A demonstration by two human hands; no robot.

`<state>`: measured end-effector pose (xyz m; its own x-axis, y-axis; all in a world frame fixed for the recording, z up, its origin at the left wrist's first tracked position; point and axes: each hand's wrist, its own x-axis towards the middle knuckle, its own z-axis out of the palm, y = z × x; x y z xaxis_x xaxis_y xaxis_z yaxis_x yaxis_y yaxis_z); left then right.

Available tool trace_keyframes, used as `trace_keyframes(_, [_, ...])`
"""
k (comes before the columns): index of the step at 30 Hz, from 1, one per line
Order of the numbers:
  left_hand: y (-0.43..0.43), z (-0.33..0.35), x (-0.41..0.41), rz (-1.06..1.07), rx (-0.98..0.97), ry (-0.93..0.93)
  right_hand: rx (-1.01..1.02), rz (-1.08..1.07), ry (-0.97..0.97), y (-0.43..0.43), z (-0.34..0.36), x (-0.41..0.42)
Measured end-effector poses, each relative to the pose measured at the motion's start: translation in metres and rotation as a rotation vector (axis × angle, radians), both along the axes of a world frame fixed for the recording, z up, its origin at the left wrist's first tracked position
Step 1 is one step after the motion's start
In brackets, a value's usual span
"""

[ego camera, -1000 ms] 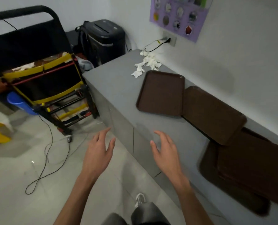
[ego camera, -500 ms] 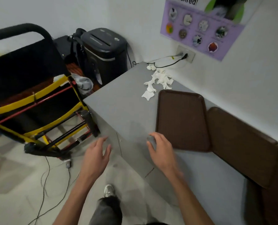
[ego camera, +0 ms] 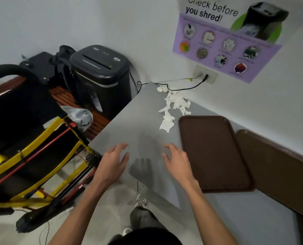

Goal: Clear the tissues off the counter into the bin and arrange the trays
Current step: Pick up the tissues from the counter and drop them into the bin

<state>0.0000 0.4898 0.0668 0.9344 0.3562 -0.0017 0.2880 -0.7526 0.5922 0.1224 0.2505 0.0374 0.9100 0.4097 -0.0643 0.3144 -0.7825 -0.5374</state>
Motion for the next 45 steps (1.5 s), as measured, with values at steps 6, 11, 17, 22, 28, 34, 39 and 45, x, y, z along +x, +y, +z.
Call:
trace_keyframes(6, [0.038,-0.004,0.055,-0.062,-0.006,-0.040,-0.093,-0.111,0.000,0.059,-0.005,0.107])
trace_keyframes(11, [0.065,-0.004,0.090,-0.086,-0.017,-0.094,-0.200,-0.207,0.100,0.086,-0.029,0.184])
trace_keyframes(17, [0.088,-0.011,0.137,-0.182,-0.003,-0.078,-0.263,-0.202,0.141,0.100,-0.059,0.196])
trace_keyframes(22, [0.100,-0.014,0.177,-0.260,-0.047,-0.030,-0.185,-0.262,0.121,0.109,-0.077,0.167])
trace_keyframes(28, [0.098,-0.018,0.213,-0.410,-0.151,0.003,0.256,-0.478,0.426,0.138,-0.041,0.151])
trace_keyframes(34, [0.085,-0.017,0.232,-0.471,-0.369,0.064,0.929,-0.552,0.795,0.171,0.004,0.144])
trace_keyframes(39, [0.085,-0.013,0.244,-0.407,-0.431,0.052,1.122,-0.587,0.973,0.179,0.026,0.154])
trace_keyframes(45, [0.105,-0.019,0.270,-0.401,-0.302,0.097,0.844,-0.406,0.890,0.169,0.033,0.180])
